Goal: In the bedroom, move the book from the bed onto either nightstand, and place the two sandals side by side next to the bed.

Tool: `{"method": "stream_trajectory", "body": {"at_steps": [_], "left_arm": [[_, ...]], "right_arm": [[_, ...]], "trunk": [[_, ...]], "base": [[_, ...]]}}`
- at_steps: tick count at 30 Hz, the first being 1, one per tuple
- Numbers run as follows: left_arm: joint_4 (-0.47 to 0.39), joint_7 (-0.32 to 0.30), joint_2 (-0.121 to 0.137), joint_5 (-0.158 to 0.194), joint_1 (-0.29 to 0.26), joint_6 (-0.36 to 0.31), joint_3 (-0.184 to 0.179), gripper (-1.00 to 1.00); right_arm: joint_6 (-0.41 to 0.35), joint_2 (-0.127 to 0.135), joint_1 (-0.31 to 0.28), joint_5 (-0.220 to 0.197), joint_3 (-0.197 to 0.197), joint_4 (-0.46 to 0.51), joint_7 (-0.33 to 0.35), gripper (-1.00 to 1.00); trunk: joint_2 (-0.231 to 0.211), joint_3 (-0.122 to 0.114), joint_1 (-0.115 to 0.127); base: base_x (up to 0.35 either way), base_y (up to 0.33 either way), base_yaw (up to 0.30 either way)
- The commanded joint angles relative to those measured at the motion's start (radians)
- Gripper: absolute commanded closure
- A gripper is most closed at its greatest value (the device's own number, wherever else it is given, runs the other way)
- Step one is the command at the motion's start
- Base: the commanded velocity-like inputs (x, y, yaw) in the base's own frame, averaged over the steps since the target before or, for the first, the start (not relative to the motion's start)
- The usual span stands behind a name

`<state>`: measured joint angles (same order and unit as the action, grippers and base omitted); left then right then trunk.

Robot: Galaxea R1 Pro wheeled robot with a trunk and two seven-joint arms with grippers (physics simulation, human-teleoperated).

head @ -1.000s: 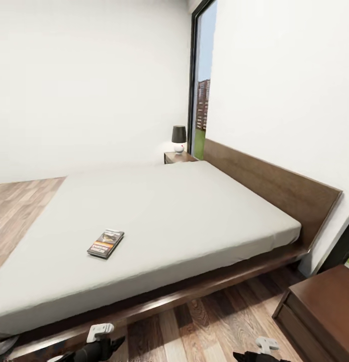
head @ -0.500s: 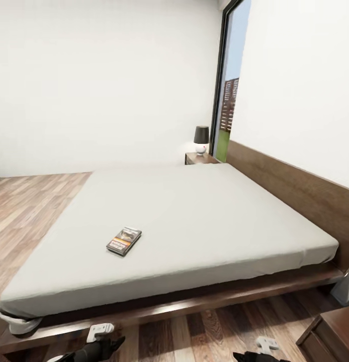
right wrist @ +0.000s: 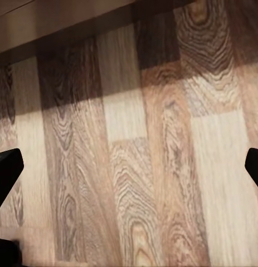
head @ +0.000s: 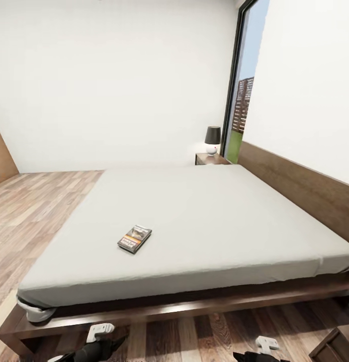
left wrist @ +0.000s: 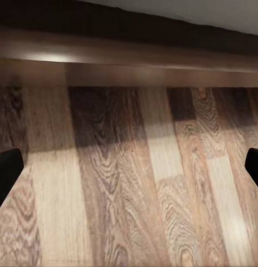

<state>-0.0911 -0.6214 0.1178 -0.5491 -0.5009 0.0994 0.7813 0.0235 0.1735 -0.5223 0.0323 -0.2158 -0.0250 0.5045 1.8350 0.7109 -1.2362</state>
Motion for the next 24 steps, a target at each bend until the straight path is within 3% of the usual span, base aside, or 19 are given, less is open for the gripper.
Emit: {"method": "stream_trajectory", "body": {"at_steps": [1,13,24], "left_arm": [[0.001,-0.001,0.0,-0.011,-0.001,0.006,0.006,-1.0],[0.001,-0.001,0.0,-0.011,-0.001,0.007,0.006,-1.0],[0.001,-0.001,-0.001,-0.011,-0.001,0.006,0.006,-1.0]], "right_arm": [[0.002,0.001,-0.001,0.003,-0.007,-0.003,0.003,-1.0],[0.003,0.001,-0.002,0.003,-0.007,-0.003,0.003,-1.0],[0.003,0.001,-0.001,0.003,-0.008,-0.003,0.003,-1.0]], "trunk": [[0.0,0.001,0.0],[0.0,0.001,0.0],[0.0,0.001,0.0]], "base": [[0.0,0.0,0.252],[0.005,-0.004,0.271],[0.093,-0.073,0.029]]}}
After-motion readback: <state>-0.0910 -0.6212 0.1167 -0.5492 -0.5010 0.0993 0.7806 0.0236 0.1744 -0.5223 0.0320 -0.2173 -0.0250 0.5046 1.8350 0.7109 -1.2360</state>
